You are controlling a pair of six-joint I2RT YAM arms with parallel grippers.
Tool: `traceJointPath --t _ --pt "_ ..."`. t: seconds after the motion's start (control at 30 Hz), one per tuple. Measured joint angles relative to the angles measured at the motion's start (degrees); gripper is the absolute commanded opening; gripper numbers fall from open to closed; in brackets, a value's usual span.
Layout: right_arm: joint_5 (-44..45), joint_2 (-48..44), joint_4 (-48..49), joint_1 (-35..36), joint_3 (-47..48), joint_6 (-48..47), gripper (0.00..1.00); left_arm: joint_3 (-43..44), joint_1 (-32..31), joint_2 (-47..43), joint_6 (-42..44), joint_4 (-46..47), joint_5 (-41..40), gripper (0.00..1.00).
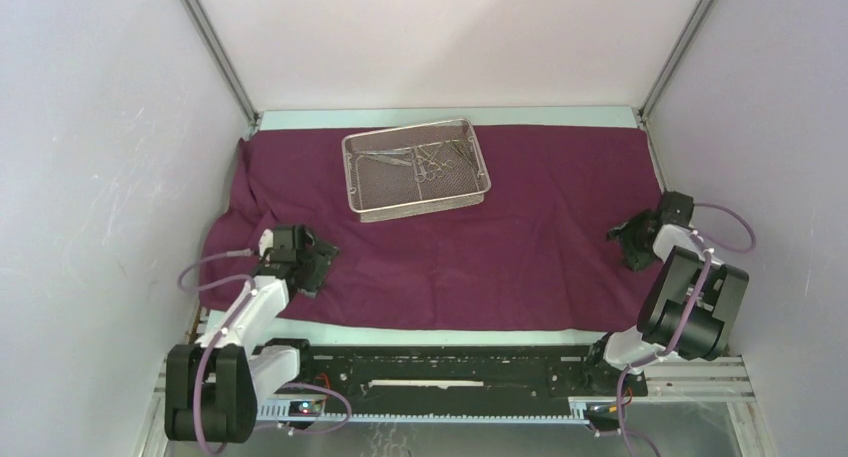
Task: Open and lay out the surgical kit
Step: Move the container from the surgical kit.
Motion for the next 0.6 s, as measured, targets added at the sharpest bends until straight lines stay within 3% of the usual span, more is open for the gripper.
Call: traceJointPath --t 0.2,0.6 --pt "2.4 -0.2 -0.2 -4.7 0.0 0.7 0.72 -2.4 0.0 -5.8 -5.9 -3.9 -1.8 0.82" --pt "14.1 -4.1 -6.6 -5.0 0.3 0.9 0.77 -5.7 0.5 -17.2 -10.3 -13.8 -2.1 0.81"
